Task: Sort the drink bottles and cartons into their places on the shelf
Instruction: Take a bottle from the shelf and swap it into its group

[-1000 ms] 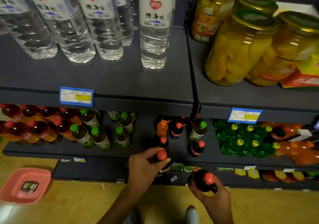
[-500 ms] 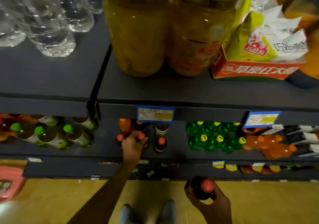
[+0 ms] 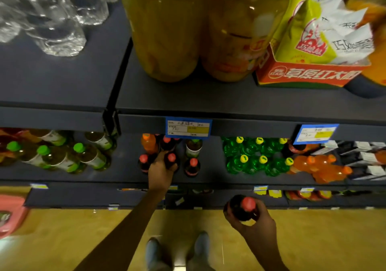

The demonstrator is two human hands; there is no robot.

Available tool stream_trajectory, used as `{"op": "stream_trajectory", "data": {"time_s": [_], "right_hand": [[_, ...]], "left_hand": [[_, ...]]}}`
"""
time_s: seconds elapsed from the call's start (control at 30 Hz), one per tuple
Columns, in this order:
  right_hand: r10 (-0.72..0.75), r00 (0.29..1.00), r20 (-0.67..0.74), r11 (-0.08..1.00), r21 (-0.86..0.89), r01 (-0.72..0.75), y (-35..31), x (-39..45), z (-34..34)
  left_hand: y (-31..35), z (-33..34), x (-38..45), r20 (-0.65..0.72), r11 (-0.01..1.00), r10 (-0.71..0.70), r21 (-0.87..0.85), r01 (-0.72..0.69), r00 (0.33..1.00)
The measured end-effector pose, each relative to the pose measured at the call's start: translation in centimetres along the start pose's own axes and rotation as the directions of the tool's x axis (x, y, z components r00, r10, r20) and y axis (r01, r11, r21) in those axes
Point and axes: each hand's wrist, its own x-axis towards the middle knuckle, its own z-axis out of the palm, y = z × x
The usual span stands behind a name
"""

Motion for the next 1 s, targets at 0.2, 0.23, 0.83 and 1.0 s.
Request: {"op": "stream_trajectory", "data": {"time_s": [0.2,0.23,0.83,1.0], "right_hand": [[-0.109,0.987,0.114,0.991,0.088,0.099,-4.4,-0.3,0.6],[-0.137,0.979,0.153,0.987,0.102,0.122,-5.3,-0.5,0.7],[0.078,0.955,0.288,0.997,-0.006,-0.08,-11.2,10.5,7.5],[0.155,0.934,0.321,0.986,-0.105,-0.127,-11.9,16.1,14.1]], "left_hand": [[1.9,-3.5,-10.6,0.423,0.973,0.228,-0.066,-0.221,0.877],[2.2,-3.8,-12.2,0.498,0.974,0.222,-0.068,-0.217,0.839],[-0.4,-8.7,-12.7,0.051,0.983,0.065,-0.177,-0.055,0.997],[-1.4,-8.9,-10.6,0.027,0.983,0.017,-0.186,-0.011,0.999]]}}
